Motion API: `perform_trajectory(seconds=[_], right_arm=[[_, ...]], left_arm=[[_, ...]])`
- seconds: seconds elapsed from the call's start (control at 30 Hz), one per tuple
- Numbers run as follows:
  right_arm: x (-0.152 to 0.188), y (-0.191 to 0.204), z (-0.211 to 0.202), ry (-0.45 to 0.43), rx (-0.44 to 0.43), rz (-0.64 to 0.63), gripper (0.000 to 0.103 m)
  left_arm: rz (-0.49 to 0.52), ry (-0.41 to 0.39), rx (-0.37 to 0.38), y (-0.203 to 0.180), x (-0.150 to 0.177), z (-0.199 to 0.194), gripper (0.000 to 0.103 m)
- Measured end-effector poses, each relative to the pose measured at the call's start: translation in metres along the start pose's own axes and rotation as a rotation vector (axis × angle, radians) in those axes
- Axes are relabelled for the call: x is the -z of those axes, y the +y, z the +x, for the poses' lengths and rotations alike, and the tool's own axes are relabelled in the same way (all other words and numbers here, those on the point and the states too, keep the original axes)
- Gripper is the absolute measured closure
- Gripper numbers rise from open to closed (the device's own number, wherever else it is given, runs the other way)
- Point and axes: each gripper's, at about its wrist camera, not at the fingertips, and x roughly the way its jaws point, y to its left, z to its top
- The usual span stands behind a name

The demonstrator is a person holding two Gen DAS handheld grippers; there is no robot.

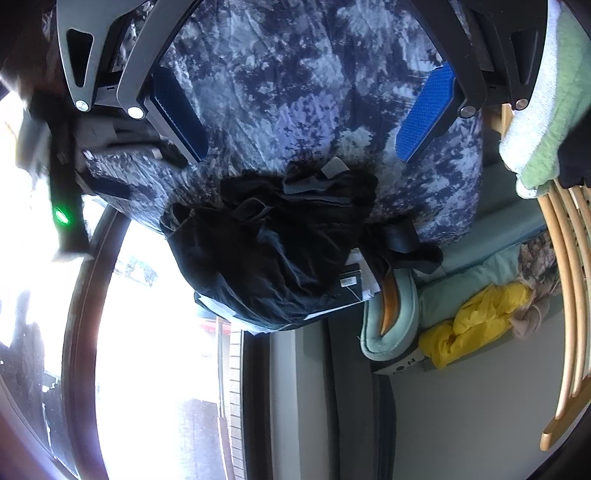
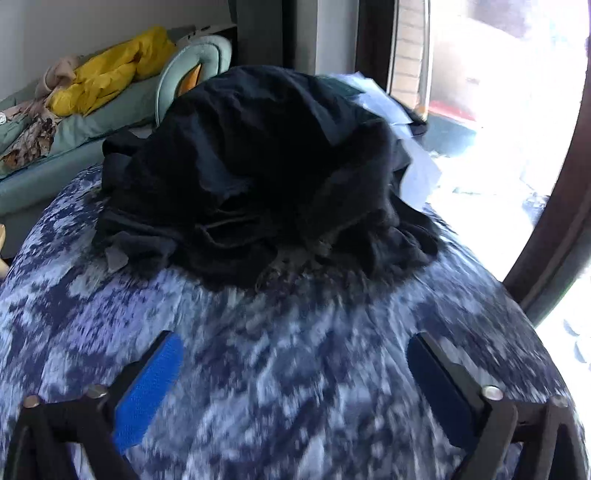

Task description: Fold clothes

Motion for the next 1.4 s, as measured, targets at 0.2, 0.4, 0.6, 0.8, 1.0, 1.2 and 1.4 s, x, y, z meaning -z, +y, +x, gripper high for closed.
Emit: perform_trajectory(seconds=[0.2, 0.4, 0.6, 0.8, 1.0, 1.2, 1.4], right_arm=[[-0.046, -0.011, 0.049, 0.086, -0.055, 0.073, 0.033], [-0.066, -0.038, 0.095, 0.207, -0.074, 0.281, 0.031], [-0.063, -0.055, 0.111, 0.260, -0.114, 0.414, 0.067], [-0.058, -0.057, 0.096, 0.223, -0.181, 0.434, 0.094], [-0.059, -0.054, 0.048, 0.159, -0.249, 0.405, 0.095], [-0.052, -0.053, -0.026, 0.108, -0.279, 0.363, 0.095], [-0.043, -0.067, -0.076, 0.087, -0.324, 0.375, 0.095]], left_arm=[[-0.045, 0.012, -0.003, 0.014, -0.003, 0.002, 0.000], [-0.049, 0.005, -0.009, 0.018, -0.004, 0.002, 0.000], [-0.054, 0.002, 0.000, 0.019, -0.005, 0.001, 0.000], [-0.057, 0.012, 0.007, 0.019, -0.004, 0.002, 0.000], [-0.061, 0.045, 0.063, 0.017, -0.002, 0.010, 0.000], [-0.022, 0.070, 0.104, 0.003, 0.008, 0.021, 0.000], [0.226, -0.077, 0.049, -0.049, 0.030, 0.013, 0.000]])
